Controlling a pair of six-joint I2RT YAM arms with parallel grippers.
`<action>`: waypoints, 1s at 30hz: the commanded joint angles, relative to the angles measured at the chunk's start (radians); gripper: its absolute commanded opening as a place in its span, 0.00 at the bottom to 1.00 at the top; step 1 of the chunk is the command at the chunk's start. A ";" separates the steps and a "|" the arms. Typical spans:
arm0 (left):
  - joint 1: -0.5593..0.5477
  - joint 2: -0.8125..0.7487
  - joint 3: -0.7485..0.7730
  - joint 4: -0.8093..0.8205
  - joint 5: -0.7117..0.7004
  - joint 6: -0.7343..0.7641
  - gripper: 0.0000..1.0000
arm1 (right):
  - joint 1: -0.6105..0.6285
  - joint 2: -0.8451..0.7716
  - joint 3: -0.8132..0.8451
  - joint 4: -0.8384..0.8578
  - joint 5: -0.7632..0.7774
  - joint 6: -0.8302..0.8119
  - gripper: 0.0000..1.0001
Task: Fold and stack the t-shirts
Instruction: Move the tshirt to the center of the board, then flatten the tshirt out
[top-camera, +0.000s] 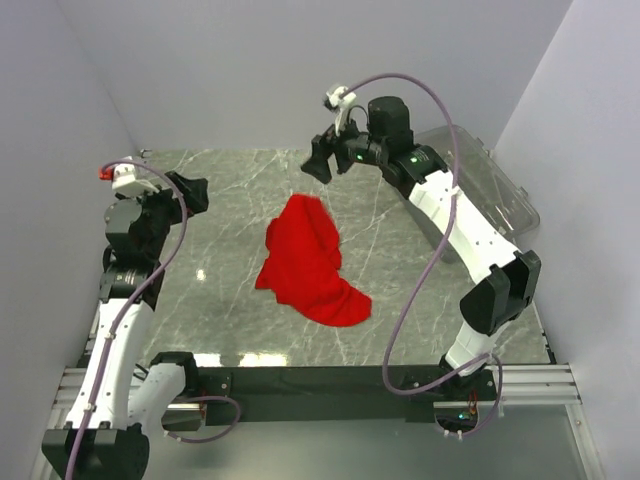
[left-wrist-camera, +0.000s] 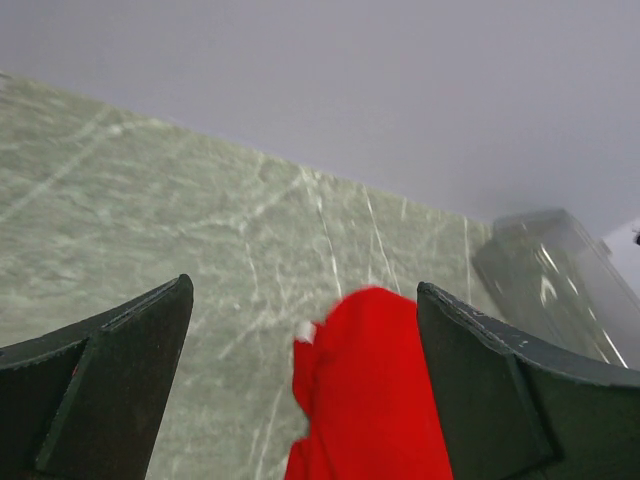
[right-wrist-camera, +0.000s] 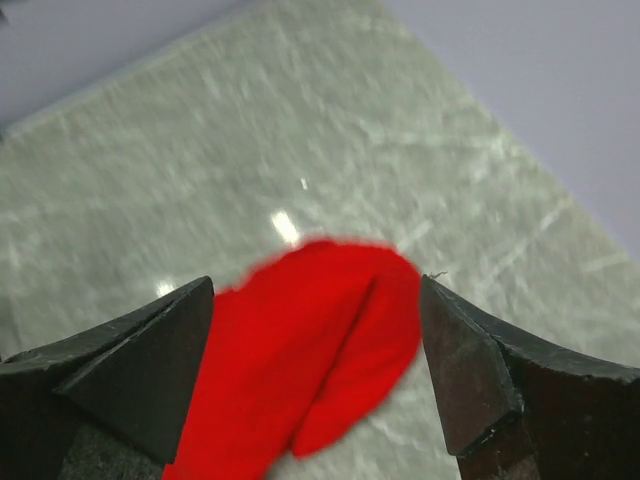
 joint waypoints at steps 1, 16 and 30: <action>-0.002 0.034 0.019 -0.014 0.136 -0.005 1.00 | -0.038 -0.063 -0.041 -0.049 -0.027 -0.146 0.89; -0.127 0.491 0.136 -0.034 0.402 -0.085 1.00 | -0.168 -0.191 -0.411 -0.210 -0.302 -0.339 0.86; -0.324 0.955 0.456 -0.250 0.149 -0.062 0.92 | -0.173 -0.232 -0.522 -0.165 -0.299 -0.363 0.83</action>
